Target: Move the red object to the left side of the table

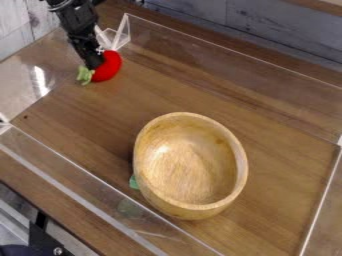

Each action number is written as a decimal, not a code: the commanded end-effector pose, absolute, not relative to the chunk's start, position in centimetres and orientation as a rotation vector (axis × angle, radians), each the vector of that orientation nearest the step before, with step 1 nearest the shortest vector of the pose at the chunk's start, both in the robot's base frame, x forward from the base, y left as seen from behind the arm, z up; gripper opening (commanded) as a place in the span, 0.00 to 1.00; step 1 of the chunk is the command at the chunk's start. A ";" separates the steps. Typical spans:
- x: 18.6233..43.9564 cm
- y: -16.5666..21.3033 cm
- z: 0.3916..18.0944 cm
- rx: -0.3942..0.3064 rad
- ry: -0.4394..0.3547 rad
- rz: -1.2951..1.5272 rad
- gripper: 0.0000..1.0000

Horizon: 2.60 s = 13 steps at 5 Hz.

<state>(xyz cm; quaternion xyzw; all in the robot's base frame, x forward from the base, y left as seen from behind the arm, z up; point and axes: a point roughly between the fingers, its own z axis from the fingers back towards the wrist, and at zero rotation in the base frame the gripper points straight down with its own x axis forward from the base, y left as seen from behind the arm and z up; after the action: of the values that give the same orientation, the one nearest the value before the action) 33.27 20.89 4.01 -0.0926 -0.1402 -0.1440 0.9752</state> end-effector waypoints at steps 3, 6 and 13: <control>33.7 21.7 6.7 -0.195 -0.324 -0.231 0.00; 34.4 21.2 5.6 -0.225 -0.336 -0.086 0.00; 31.6 20.5 7.0 -0.310 -0.321 0.104 1.00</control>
<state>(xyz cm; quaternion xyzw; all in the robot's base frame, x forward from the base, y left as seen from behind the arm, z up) 30.97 19.65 3.59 -0.1833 -0.1197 0.0589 0.9740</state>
